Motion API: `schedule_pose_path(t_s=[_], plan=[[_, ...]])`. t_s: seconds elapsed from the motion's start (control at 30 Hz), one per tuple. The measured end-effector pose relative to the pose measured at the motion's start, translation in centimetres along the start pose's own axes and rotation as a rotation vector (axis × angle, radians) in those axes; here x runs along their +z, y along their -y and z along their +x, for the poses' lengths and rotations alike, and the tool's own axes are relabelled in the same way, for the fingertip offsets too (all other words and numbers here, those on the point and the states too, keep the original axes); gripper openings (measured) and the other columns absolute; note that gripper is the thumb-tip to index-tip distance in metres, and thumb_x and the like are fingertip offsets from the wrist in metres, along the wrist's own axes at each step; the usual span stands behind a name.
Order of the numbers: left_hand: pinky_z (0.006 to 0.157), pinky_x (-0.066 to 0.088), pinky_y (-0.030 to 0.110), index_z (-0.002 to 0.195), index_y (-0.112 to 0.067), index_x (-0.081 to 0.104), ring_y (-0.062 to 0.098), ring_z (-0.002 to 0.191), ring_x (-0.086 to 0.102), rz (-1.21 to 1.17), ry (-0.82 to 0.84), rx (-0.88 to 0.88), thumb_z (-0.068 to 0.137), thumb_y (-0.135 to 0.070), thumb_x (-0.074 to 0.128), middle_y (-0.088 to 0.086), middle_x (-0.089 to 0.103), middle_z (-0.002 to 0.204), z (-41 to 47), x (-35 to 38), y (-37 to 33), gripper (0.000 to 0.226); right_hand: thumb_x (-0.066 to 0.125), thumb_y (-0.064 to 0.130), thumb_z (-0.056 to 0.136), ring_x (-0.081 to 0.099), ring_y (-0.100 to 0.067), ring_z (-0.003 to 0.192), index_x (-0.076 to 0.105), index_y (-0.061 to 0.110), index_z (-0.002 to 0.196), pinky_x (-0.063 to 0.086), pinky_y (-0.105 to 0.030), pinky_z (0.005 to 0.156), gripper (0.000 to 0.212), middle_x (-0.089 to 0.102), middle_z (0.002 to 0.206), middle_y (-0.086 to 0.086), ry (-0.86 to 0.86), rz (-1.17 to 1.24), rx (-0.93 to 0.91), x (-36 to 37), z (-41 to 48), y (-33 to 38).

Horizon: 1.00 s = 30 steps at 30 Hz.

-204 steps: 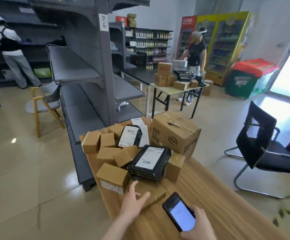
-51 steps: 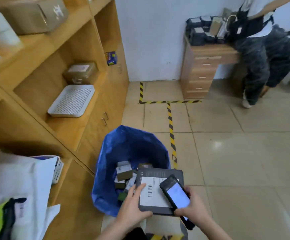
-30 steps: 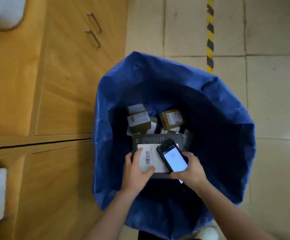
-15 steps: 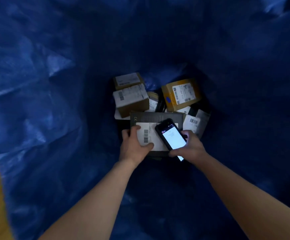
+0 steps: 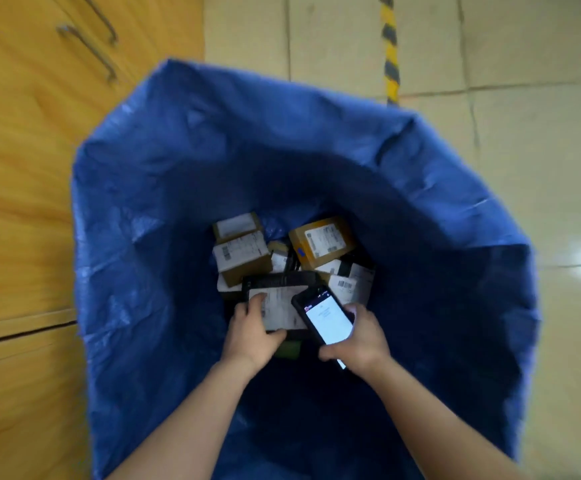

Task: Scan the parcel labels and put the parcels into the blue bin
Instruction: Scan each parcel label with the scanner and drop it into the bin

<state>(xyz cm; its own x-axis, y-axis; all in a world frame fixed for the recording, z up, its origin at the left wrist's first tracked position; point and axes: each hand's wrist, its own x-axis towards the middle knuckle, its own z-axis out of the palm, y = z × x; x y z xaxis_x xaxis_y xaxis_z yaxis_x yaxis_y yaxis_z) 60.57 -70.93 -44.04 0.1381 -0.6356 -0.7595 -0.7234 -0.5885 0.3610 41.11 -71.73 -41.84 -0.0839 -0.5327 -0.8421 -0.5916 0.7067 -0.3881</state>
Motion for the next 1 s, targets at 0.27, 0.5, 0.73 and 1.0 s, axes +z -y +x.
schedule_pose_path(t_s=[0.27,0.5,0.73,1.0], plan=[[0.089,0.046,0.029,0.127,-0.025,0.050,0.015,0.109,0.051,0.121,-0.025,0.229,0.088,-0.029,0.064,-0.004,0.046,0.123,-13.7,-4.7,-8.8,0.042,0.082,0.027,0.050,0.051,-0.020,0.111,0.039,0.023,0.135,0.048,-0.041,0.093,0.095,0.044,0.127,0.002,-0.158,0.095,-0.120,-8.7,-16.3,0.6],[0.092,0.047,0.032,0.118,-0.029,0.054,0.011,0.106,0.054,0.222,-0.089,0.486,0.091,-0.028,0.062,-0.010,0.051,0.115,-25.6,-4.1,-17.4,0.029,0.076,0.028,0.049,0.049,-0.012,0.102,0.041,0.028,0.131,0.049,-0.031,0.082,0.089,0.043,0.115,0.011,-0.390,0.219,-0.233,-18.8,-30.0,-6.2],[0.094,0.047,0.027,0.122,-0.021,0.057,0.007,0.100,0.060,0.275,-0.020,0.749,0.089,-0.020,0.065,-0.008,0.059,0.109,-38.7,5.0,-29.7,0.033,0.074,0.029,0.048,0.052,-0.013,0.098,0.040,0.036,0.127,0.052,-0.029,0.074,0.085,0.044,0.113,0.014,-0.644,0.368,-0.135,-29.5,-44.3,-20.0],[0.077,0.047,0.016,0.102,-0.019,0.059,0.014,0.083,0.063,0.352,0.230,0.972,0.078,0.006,0.069,0.013,0.063,0.099,-53.4,20.9,-41.7,0.036,0.075,0.031,0.052,0.049,-0.006,0.096,0.038,0.034,0.128,0.047,-0.031,0.092,0.084,0.041,0.113,0.015,-0.930,0.490,-0.004,-36.7,-58.2,-37.4]])
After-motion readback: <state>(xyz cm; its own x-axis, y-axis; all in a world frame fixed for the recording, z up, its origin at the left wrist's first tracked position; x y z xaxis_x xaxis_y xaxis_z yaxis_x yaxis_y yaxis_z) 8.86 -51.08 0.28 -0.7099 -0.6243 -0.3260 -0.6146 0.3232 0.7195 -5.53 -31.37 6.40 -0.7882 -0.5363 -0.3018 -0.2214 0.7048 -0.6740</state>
